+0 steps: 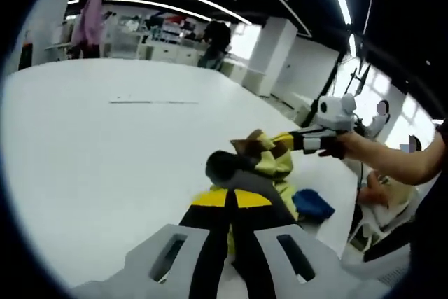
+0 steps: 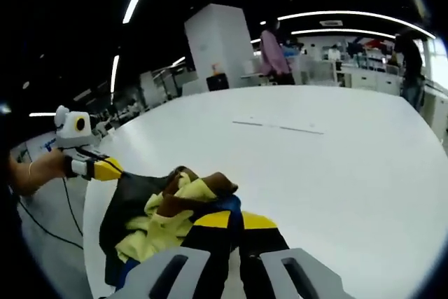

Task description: Fold the garment on the visible template until the final outline fits inside the template.

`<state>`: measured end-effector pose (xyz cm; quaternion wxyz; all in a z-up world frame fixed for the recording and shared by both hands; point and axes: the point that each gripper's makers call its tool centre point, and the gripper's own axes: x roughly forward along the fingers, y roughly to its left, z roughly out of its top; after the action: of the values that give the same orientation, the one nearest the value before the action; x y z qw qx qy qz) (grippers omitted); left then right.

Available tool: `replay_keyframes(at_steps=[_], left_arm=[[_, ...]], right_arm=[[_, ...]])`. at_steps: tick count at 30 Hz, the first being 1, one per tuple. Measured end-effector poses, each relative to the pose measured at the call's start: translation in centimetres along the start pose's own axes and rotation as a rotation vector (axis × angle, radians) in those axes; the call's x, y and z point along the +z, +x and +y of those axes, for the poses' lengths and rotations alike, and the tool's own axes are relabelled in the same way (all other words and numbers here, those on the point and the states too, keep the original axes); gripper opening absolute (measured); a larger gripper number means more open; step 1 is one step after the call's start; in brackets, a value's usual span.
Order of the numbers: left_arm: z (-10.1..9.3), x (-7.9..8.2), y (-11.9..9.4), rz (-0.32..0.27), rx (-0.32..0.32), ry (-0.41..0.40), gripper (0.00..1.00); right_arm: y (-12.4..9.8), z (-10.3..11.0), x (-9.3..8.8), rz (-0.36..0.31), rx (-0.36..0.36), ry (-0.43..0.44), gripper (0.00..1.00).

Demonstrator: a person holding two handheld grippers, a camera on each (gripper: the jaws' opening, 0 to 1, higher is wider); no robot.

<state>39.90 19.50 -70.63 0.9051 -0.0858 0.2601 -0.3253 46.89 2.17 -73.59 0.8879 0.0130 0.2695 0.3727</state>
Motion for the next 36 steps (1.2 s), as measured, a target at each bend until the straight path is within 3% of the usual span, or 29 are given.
replay_keyframes(at_steps=[4,7,17,22,31,36], left_arm=[[1.1,1.1,-0.9,-0.025,0.05,0.043,0.0],[2.1,1.6,-1.1,-0.035,0.067,0.03,0.0],[7.7,3.1,-0.6,-0.052,0.194,0.007,0.0],[8.7,3.4,-0.1,-0.034,0.203,0.007,0.0],[9.7,5.5,-0.2,-0.094,0.233,0.041,0.0],[11.0,6.1,0.1,-0.1,0.26,0.053,0.0]], right_arm=[[-0.7,-0.4,0.5,-0.016,-0.015,0.006,0.0],[-1.2,-0.8,0.9,-0.027,-0.023,0.011,0.0],[-2.5,-2.9,1.3,-0.044,-0.101,0.026,0.0],[-2.9,-3.4,1.7,-0.058,-0.109,0.045,0.0],[-3.5,-4.9,3.7,-0.115,-0.147,0.046,0.0],[-3.5,-6.2,4.8,-0.14,-0.177,0.055,0.0]])
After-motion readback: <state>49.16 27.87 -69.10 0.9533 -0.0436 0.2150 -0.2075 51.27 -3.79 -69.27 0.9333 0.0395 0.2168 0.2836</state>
